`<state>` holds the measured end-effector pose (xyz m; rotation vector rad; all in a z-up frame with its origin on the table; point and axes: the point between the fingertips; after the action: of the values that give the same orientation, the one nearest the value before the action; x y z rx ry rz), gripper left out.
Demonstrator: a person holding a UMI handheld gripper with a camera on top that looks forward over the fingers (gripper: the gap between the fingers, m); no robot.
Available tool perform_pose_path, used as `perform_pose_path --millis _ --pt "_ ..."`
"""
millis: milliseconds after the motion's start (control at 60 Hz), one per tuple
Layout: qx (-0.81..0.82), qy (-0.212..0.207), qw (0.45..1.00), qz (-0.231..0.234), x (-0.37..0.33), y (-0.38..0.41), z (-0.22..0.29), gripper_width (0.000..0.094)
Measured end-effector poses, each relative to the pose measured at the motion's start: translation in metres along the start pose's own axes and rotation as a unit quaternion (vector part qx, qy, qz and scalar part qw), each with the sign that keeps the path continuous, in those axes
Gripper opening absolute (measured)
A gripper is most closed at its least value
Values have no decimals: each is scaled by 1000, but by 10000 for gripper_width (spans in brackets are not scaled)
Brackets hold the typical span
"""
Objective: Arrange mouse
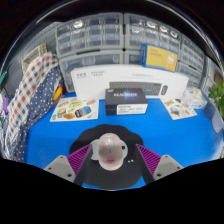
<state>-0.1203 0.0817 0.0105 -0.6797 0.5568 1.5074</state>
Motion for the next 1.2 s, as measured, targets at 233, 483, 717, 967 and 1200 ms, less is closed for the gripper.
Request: perform_pose_path --millis 233,483,717,967,1200 --pt "-3 -56 998 -2 -102 -16 22 866" --pt "-17 -100 995 -14 -222 -50 -1 865" --pt "-12 -119 993 -6 -300 -71 -42 865" --pt "-11 -133 991 4 -349 -77 -61 854" --pt "-9 -144 990 0 -362 -86 -63 849"
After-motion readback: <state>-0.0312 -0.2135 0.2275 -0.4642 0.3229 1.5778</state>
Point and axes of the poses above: the point between the fingertips, and its own axes, seen from behind it with the camera up: y to the left, z up, x forward, the way the camera looks, and after that the axes turned 7 degrees about -x, right-handed
